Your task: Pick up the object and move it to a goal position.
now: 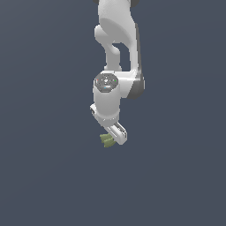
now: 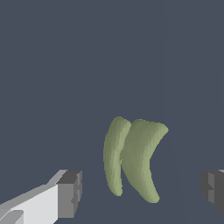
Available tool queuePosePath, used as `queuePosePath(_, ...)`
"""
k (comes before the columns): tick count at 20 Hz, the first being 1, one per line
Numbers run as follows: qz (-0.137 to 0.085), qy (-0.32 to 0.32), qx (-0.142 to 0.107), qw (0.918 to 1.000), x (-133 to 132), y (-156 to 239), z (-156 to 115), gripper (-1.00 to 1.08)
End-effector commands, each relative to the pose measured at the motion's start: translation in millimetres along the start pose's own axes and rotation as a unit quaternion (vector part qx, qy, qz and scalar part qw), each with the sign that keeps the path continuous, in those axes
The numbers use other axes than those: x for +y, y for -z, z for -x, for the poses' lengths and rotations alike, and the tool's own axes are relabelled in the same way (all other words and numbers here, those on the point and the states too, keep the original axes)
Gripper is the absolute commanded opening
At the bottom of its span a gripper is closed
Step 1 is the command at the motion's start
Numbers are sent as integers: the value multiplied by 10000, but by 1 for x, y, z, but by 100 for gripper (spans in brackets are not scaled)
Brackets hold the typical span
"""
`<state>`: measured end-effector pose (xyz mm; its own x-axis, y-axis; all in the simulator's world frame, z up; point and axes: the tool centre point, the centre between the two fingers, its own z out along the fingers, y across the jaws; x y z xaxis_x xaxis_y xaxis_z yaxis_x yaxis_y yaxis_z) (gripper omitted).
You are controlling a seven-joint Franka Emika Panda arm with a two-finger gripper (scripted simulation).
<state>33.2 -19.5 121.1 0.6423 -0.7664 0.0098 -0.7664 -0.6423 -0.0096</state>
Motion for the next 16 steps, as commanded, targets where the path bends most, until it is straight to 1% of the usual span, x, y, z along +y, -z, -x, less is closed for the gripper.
queuePosePath(1,16,-240,-17,9997,0,-5,0,100)
queuePosePath(8,46,-615,-42,9981,0,-13,1,100)
queuePosePath(16,51,-651,-46,9979,1,-18,1,100)
